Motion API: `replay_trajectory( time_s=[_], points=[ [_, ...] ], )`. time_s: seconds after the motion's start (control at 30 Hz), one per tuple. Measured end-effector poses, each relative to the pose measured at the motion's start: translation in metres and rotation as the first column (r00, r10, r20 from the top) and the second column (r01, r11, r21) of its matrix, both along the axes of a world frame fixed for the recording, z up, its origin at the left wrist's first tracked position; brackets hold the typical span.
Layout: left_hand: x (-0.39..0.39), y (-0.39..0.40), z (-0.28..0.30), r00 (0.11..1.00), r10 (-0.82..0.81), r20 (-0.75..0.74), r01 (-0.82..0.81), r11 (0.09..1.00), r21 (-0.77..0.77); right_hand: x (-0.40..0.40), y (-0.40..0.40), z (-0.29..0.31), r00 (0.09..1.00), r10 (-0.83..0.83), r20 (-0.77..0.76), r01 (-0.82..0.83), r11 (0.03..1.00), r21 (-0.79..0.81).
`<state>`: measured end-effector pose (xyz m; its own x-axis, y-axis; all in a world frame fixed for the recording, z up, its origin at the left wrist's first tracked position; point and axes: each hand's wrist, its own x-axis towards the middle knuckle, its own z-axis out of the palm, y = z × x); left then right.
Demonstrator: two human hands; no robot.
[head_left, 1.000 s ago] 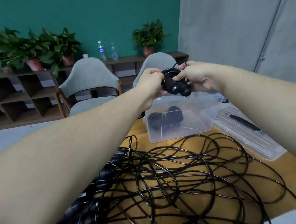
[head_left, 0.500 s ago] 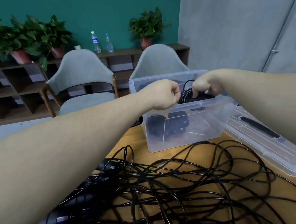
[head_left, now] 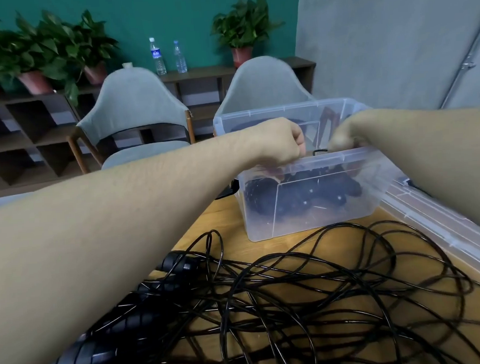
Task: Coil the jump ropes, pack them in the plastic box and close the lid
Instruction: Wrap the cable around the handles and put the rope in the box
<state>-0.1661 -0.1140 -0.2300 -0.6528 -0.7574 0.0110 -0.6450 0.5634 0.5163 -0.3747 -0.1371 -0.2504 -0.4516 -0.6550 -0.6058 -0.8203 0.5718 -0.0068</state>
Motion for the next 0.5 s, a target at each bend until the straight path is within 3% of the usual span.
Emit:
replay_trajectory(
  time_s=[0.23, 0.37, 0.5],
  points=[
    [0.0, 0.003, -0.001, 1.0, 0.0, -0.003, 0.0, 0.999, -0.041, 0.027, 0.005, 0.004, 0.993, 0.095, -0.07, -0.087, 0.99, 0.11],
    [0.004, 0.01, 0.002, 1.0, 0.016, -0.011, -0.017, 0.994, -0.106, 0.05, 0.022, 0.015, 0.926, 0.226, -0.302, -0.281, 0.947, -0.154],
    [0.019, 0.03, 0.008, 0.999, 0.047, -0.018, -0.049, 0.99, -0.134, 0.073, 0.053, 0.034, 0.932, 0.253, -0.258, -0.353, 0.788, -0.504]
  ],
)
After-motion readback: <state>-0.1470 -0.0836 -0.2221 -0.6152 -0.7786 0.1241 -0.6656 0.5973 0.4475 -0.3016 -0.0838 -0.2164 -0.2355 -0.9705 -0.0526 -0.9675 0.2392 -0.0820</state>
